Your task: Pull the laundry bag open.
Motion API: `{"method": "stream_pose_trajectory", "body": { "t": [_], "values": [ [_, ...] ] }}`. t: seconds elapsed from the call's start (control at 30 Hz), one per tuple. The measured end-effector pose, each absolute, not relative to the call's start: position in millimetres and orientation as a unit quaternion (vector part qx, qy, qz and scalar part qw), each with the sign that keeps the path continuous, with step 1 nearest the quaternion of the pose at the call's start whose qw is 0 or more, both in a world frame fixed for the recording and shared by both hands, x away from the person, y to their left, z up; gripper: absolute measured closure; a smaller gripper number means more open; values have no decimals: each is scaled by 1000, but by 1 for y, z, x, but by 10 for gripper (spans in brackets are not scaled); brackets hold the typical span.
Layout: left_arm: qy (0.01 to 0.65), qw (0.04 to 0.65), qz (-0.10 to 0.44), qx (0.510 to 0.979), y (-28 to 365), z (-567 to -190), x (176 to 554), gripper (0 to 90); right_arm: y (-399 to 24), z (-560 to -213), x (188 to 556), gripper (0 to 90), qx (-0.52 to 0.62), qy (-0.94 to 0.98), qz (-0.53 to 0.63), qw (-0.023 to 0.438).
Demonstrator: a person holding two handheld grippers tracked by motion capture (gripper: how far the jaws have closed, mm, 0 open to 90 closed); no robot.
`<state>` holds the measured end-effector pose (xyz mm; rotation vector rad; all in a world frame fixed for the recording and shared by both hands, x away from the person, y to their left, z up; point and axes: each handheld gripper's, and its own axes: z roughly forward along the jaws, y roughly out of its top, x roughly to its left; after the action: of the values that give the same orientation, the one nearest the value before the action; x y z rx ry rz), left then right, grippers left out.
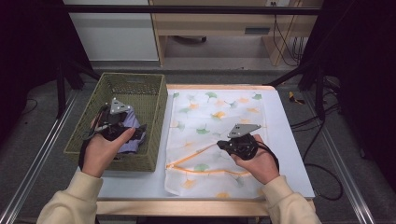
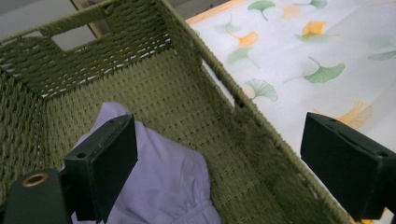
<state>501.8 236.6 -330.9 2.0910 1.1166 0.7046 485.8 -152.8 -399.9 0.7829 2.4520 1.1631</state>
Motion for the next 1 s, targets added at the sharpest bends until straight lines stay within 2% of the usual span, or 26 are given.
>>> {"method": "stream_pose_trajectory", "body": {
  "t": [1.0],
  "values": [
    [442, 270, 265, 814, 255, -338, 527, 105, -147, -397, 492, 887, 270, 858, 409, 153]
  ]
}}
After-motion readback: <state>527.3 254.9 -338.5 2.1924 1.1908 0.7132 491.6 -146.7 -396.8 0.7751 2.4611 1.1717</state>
